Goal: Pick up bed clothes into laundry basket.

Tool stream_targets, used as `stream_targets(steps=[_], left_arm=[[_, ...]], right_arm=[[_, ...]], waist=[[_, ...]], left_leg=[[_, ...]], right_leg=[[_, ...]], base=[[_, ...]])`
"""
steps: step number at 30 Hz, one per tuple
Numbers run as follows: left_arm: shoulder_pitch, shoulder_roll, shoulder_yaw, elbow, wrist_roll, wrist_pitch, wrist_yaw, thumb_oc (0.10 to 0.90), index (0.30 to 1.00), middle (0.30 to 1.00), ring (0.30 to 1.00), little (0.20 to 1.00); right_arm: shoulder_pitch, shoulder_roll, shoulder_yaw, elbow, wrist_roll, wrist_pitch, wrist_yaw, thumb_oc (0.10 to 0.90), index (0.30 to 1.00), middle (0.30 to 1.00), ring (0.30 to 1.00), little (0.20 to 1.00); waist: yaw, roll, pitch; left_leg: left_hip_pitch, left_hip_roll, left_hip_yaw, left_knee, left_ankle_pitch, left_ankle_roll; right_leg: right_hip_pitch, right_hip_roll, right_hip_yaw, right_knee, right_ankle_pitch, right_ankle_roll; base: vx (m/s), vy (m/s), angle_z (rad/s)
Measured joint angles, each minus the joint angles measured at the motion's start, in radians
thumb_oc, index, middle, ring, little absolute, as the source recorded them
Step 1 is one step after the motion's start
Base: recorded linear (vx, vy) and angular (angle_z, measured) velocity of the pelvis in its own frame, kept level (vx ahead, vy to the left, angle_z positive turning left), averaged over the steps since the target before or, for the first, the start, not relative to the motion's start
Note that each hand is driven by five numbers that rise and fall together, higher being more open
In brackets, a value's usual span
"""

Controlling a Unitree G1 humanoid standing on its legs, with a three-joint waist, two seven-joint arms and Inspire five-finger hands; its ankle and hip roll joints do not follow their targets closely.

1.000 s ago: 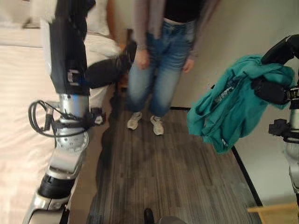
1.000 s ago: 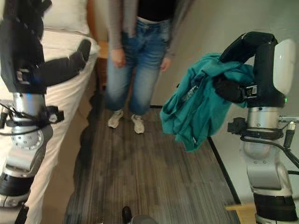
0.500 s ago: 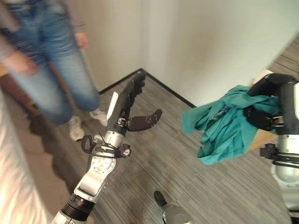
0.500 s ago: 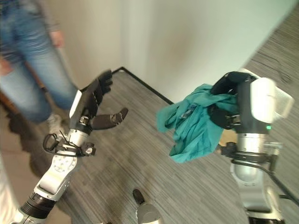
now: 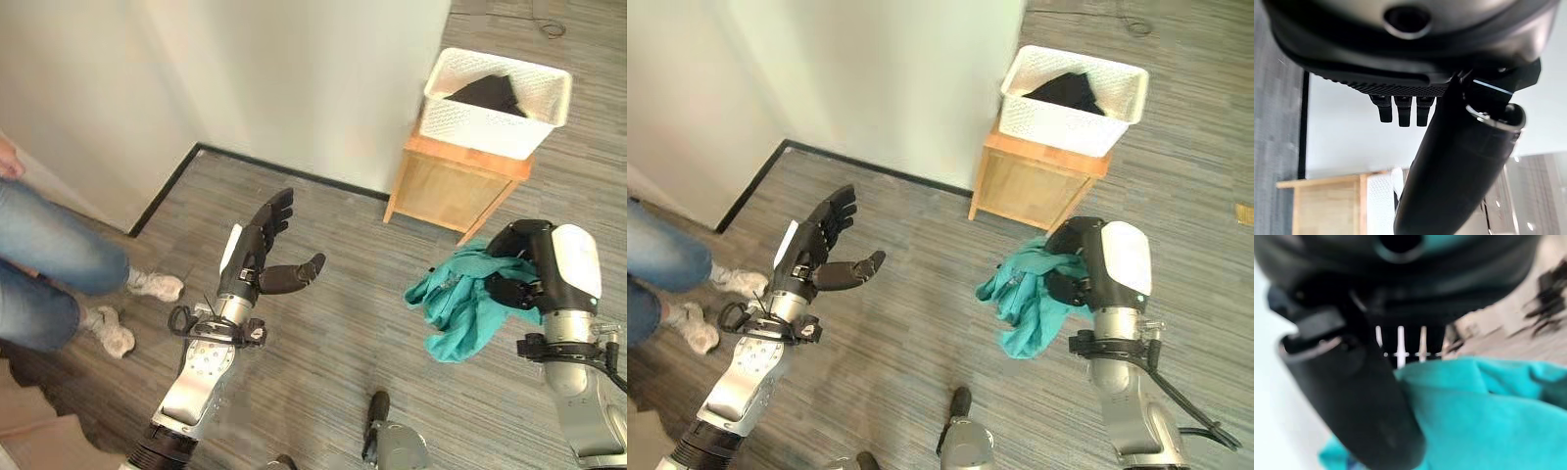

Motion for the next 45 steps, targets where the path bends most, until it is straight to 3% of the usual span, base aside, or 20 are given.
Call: stream_targets(steps=[3, 4, 5, 6, 8, 11, 13, 15, 16, 18, 20, 25, 26, 30, 31, 34, 35, 40, 43, 45], left_arm=[[0.003, -0.002, 0.013, 0.015, -0.017, 0.001, 0.02, 0.8, 0.9, 0.9, 0.9, 0.9], [0.0, -0.006, 0.015, 0.014, -0.017, 0.0, 0.033, 0.8, 0.9, 0.9, 0.9, 0.9], [0.0, -0.006, 0.014, 0.013, -0.017, 0.0, 0.033, 0.8, 0.9, 0.9, 0.9, 0.9], [0.004, -0.013, 0.011, 0.009, -0.018, -0.009, 0.033, 0.8, 0.9, 0.9, 0.9, 0.9], [0.025, -0.028, 0.008, 0.012, -0.02, -0.016, 0.035, 0.8, 0.9, 0.9, 0.9, 0.9], [0.032, -0.051, -0.024, 0.062, -0.034, -0.017, 0.034, 0.8, 0.9, 0.9, 0.9, 0.9], [0.042, -0.075, -0.032, 0.099, -0.047, -0.016, 0.032, 0.8, 0.9, 0.9, 0.9, 0.9], [0.048, -0.083, -0.031, 0.104, -0.056, -0.015, 0.039, 0.8, 0.9, 0.9, 0.9, 0.9], [0.054, -0.082, -0.031, 0.105, -0.056, -0.015, 0.039, 0.8, 0.9, 0.9, 0.9, 0.9], [0.061, -0.082, -0.021, 0.09, -0.056, -0.015, 0.041, 0.8, 0.9, 0.9, 0.9, 0.9], [0.052, -0.07, -0.01, 0.078, -0.06, -0.014, 0.04, 0.8, 0.9, 0.9, 0.9, 0.9], [0.009, -0.046, -0.044, 0.083, -0.063, 0.005, 0.043, 0.8, 0.9, 0.9, 0.9, 0.9], [-0.006, -0.042, -0.047, 0.084, -0.061, 0.005, 0.042, 0.8, 0.9, 0.9, 0.9, 0.9], [-0.069, -0.036, -0.046, 0.076, -0.055, 0.004, 0.042, 0.8, 0.9, 0.9, 0.9, 0.9], [-0.096, -0.048, -0.036, 0.081, -0.056, 0.003, 0.04, 0.8, 0.9, 0.9, 0.9, 0.9], [-0.092, -0.045, -0.031, 0.084, -0.058, 0.002, 0.039, 0.8, 0.9, 0.9, 0.9, 0.9], [-0.078, -0.021, -0.03, 0.084, -0.059, 0.002, 0.036, 0.8, 0.9, 0.9, 0.9, 0.9], [-0.036, -0.052, -0.019, 0.08, -0.062, 0.003, 0.033, 0.8, 0.9, 0.9, 0.9, 0.9], [-0.034, -0.072, -0.024, 0.082, -0.066, 0.002, 0.031, 0.8, 0.9, 0.9, 0.9, 0.9], [-0.03, -0.066, -0.026, 0.083, -0.082, 0.002, 0.03, 0.8, 0.9, 0.9, 0.9, 0.9]], right_arm=[[-0.009, -0.026, -0.003, 0.006, 0.021, 0.006, 0.0, 0.4, 0.3, 0.3, 0.3, 0.3], [-0.039, -0.065, -0.001, 0.006, 0.034, 0.006, 0.0, 0.4, 0.3, 0.3, 0.3, 0.3], [-0.052, -0.068, -0.006, 0.004, 0.038, 0.007, -0.003, 0.4, 0.3, 0.3, 0.3, 0.3], [-0.082, -0.086, -0.002, 0.006, 0.051, 0.023, -0.009, 0.4, 0.3, 0.3, 0.3, 0.3], [-0.121, -0.097, 0.001, 0.006, 0.058, 0.025, -0.001, 0.4, 0.3, 0.3, 0.3, 0.3], [-0.127, -0.083, 0.009, 0.024, 0.08, 0.026, -0.008, 0.4, 0.3, 0.3, 0.3, 0.3], [-0.129, -0.092, 0.047, 0.064, 0.083, 0.036, -0.016, 0.4, 0.3, 0.3, 0.3, 0.3], [-0.128, -0.102, 0.067, 0.078, 0.084, 0.045, -0.013, 0.4, 0.3, 0.3, 0.3, 0.3], [-0.128, -0.1, 0.086, 0.088, 0.084, 0.057, -0.008, 0.4, 0.3, 0.3, 0.3, 0.3], [-0.131, -0.104, 0.125, 0.087, 0.084, 0.064, 0.008, 0.4, 0.3, 0.3, 0.3, 0.3], [-0.135, -0.099, 0.128, 0.076, 0.083, 0.063, 0.019, 0.4, 0.3, 0.3, 0.3, 0.3], [-0.149, -0.118, 0.126, 0.069, 0.053, 0.074, 0.067, 0.4, 0.3, 0.3, 0.3, 0.3], [-0.156, -0.122, 0.119, 0.06, 0.05, 0.074, 0.067, 0.4, 0.3, 0.3, 0.3, 0.3], [-0.247, -0.226, 0.109, -0.007, 0.04, 0.062, 0.062, 0.4, 0.3, 0.3, 0.3, 0.3], [-0.291, -0.281, 0.096, -0.018, 0.041, 0.046, 0.058, 0.4, 0.3, 0.3, 0.3, 0.3], [-0.339, -0.318, 0.078, -0.022, 0.045, 0.042, 0.036, 0.4, 0.3, 0.3, 0.3, 0.3], [-0.348, -0.337, 0.068, -0.027, 0.051, 0.041, 0.035, 0.4, 0.3, 0.3, 0.3, 0.3], [-0.558, -0.411, 0.113, 0.021, 0.086, 0.035, 0.009, 0.4, 0.3, 0.3, 0.3, 0.3], [-0.745, -0.614, 0.262, 0.143, 0.129, 0.014, -0.008, 0.4, 0.3, 0.3, 0.3, 0.3], [-0.832, -0.66, 0.333, 0.221, 0.148, 0.02, -0.009, 0.4, 0.3, 0.3, 0.3, 0.3]], waist=[[0.048, -0.021, -0.01], [0.068, -0.043, -0.008], [0.059, -0.053, -0.013], [0.071, -0.076, -0.009], [0.127, -0.079, -0.003], [0.126, -0.027, -0.011], [0.139, 0.019, -0.025], [0.167, 0.047, -0.023], [0.178, 0.055, -0.028], [0.205, 0.035, -0.023], [0.223, 0.017, -0.018], [0.212, 0.039, -0.005], [0.201, 0.036, -0.003], [0.174, 0.063, 0.014], [0.16, 0.068, 0.022], [0.135, 0.045, 0.029], [0.135, -0.007, 0.023], [0.164, 0.037, -0.001], [0.172, 0.008, 0.002], [0.167, -0.014, -0.009]], left_leg=[[-0.105, 0.051, -0.111, 0.324, 0.068, -0.015], [-0.216, 0.061, -0.203, 0.532, 0.137, -0.04], [-0.261, 0.051, -0.225, 0.543, 0.102, -0.05], [-0.334, -0.022, -0.285, 0.493, 0.034, -0.015], [-0.365, -0.082, -0.306, 0.334, 0.005, 0.009], [-0.418, -0.101, -0.276, -0.059, 0.042, 0.048], [-0.444, -0.12, -0.25, -0.244, 0.113, 0.023], [-0.462, -0.123, -0.211, -0.269, 0.116, 0.024], [-0.449, -0.133, -0.185, -0.267, 0.155, 0.063], [-0.386, -0.216, -0.134, -0.265, 0.264, 0.175], [-0.375, -0.268, -0.129, -0.262, 0.252, 0.194], [-0.214, -0.288, -0.198, -0.34, 0.198, 0.25], [-0.197, -0.288, -0.21, -0.341, 0.204, 0.238], [-0.153, -0.265, -0.259, -0.345, 0.166, 0.241], [-0.138, -0.247, -0.276, -0.344, 0.16, 0.23], [-0.094, -0.225, -0.293, -0.341, 0.13, 0.176], [-0.041, -0.228, -0.312, -0.344, 0.102, 0.134], [-0.008, -0.104, -0.239, -0.276, 0.088, 0.076], [-0.057, -0.078, -0.226, -0.124, 0.079, 0.048], [-0.055, -0.08, -0.239, -0.195, 0.066, 0.022]], right_leg=[[0.06, 0.035, 0.092, -0.052, 0.0, -0.018], [0.098, 0.043, 0.135, -0.097, 0.01, -0.026], [0.108, 0.036, 0.14, -0.109, 0.011, -0.029], [0.112, 0.025, 0.193, -0.127, 0.002, -0.03], [0.116, 0.016, 0.269, -0.153, 0.031, -0.021], [0.189, 0.04, 0.275, -0.199, 0.006, 0.007], [0.216, 0.049, 0.296, -0.202, -0.044, 0.007], [0.238, 0.046, 0.323, -0.199, -0.054, 0.032], [0.256, 0.031, 0.33, -0.201, -0.086, 0.04], [0.31, -0.063, 0.351, -0.199, -0.121, 0.114], [0.319, -0.119, 0.343, -0.177, -0.125, 0.126], [0.051, -0.124, 0.399, 0.571, -0.121, 0.287], [0.018, -0.122, 0.403, 0.636, -0.129, 0.288], [-0.172, -0.137, 0.355, 0.604, -0.199, 0.218], [-0.192, -0.129, 0.31, 0.362, -0.177, 0.177], [-0.169, -0.116, 0.285, 0.077, -0.023, 0.15], [-0.102, -0.118, 0.303, -0.033, 0.169, 0.148], [0.031, 0.016, 0.277, -0.176, 0.188, 0.072], [0.067, 0.023, 0.3, -0.197, 0.183, 0.042], [0.074, 0.031, 0.301, -0.197, 0.172, 0.028]], base=[[0.11, -0.146, -1.05], [0.17, 0.003, -0.91], [0.25, 0.027, -0.96], [0.23, 0.059, -0.85], [0.3, 0.071, -1.2], [0.43, 0.035, -0.4], [0.4, -0.03, -0.32], [0.45, 0.065, -0.42], [0.32, 0.079, -0.37], [0.42, 0.027, -0.39], [0.42, 0.008, -0.09], [0.27, -0.002, 0.32], [0.22, -0.102, 0.55], [0.21, -0.271, 0.37], [0.15, -0.235, 0.55], [0.12, -0.25, 0.73], [0.14, -0.232, 0.68], [0.1, -0.233, -0.04], [0.04, -0.22, -0.31], [-0.03, -0.233, -0.14]])
